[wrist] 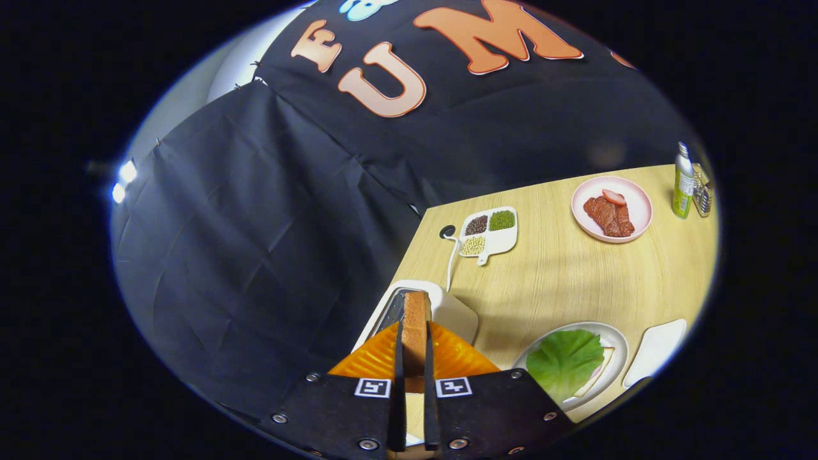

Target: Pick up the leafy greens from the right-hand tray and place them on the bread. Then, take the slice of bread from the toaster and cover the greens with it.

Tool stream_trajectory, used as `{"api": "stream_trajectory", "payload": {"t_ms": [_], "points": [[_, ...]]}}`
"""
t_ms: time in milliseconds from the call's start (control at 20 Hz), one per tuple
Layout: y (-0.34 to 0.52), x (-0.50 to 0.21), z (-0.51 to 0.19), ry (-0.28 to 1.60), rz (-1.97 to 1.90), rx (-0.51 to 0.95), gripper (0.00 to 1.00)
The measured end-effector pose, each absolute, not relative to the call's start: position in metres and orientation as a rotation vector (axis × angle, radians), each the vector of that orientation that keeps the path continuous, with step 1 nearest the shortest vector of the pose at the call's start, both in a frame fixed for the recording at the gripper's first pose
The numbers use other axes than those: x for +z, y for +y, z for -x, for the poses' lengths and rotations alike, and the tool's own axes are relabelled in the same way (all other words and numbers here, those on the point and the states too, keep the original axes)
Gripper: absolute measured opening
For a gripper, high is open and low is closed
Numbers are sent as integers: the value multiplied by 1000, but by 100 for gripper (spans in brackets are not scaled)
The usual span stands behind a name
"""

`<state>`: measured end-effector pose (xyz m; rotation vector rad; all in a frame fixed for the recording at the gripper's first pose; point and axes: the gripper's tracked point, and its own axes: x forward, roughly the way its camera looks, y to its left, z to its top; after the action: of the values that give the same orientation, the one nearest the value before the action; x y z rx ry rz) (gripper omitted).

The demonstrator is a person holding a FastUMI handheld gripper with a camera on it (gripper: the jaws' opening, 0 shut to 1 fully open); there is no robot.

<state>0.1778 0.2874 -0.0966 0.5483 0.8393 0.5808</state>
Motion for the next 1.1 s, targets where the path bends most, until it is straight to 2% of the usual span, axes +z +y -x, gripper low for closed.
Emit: {"api": "stream_trajectory", "payload": {"t_ms": [550,1100], "points": [[218,-158,-164,876,-606,501,11],[191,-226,-146,971,-644,485,11]]}}
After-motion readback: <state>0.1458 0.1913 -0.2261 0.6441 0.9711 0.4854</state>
